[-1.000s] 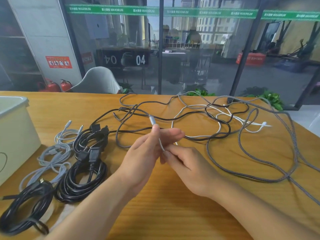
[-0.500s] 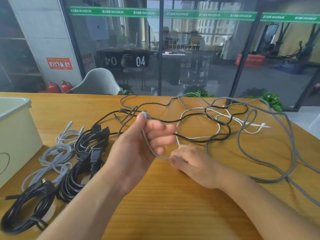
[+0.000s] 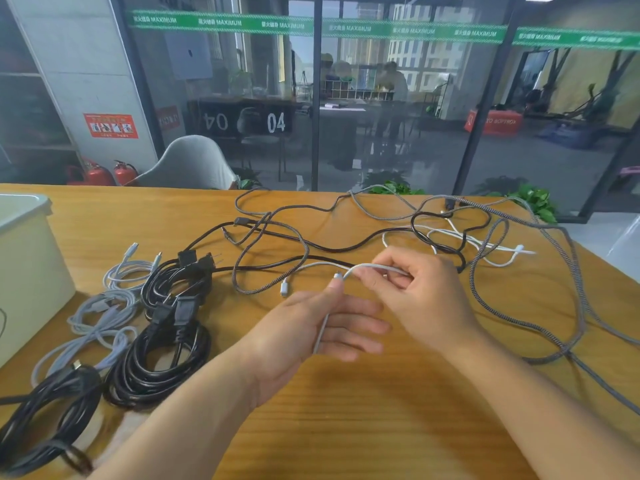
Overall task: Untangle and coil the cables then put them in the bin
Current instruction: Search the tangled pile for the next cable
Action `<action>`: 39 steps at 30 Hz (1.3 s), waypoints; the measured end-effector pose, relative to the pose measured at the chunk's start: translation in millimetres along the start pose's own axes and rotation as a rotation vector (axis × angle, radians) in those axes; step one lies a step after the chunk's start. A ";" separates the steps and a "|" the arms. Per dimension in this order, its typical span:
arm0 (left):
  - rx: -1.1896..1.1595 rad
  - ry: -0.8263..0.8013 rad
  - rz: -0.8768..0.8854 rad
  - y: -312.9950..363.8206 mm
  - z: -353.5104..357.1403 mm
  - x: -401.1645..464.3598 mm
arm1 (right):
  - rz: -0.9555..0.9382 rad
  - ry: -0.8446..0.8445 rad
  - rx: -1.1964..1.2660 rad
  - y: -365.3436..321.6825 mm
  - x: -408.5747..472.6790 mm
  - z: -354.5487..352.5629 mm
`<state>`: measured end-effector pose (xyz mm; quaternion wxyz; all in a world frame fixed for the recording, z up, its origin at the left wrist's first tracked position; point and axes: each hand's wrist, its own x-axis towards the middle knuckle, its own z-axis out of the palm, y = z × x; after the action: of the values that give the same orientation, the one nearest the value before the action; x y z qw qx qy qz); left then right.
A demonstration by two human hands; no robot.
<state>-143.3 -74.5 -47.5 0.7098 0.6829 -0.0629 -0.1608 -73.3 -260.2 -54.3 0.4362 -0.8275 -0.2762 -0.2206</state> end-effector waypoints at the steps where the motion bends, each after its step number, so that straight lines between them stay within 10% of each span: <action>1: 0.011 0.023 0.018 -0.6 0.5 1.0 | -0.006 -0.005 -0.006 -4.9 -1.5 1.4; 24: -0.108 0.177 0.212 -2.7 -0.4 3.9 | 0.043 -0.292 0.079 -43.7 -24.0 19.7; 33: -0.569 0.181 0.187 13.5 -4.2 1.4 | 0.100 -0.893 0.109 -50.1 -24.9 11.7; 39: -0.452 0.008 0.109 23.4 -6.4 -10.6 | 0.041 -0.901 0.004 -30.6 -18.4 10.3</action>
<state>-147.9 -64.7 -23.3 0.8525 0.5029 -0.0592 -0.1294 -105.7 -242.1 -52.4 0.2785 -0.8454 -0.4224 0.1710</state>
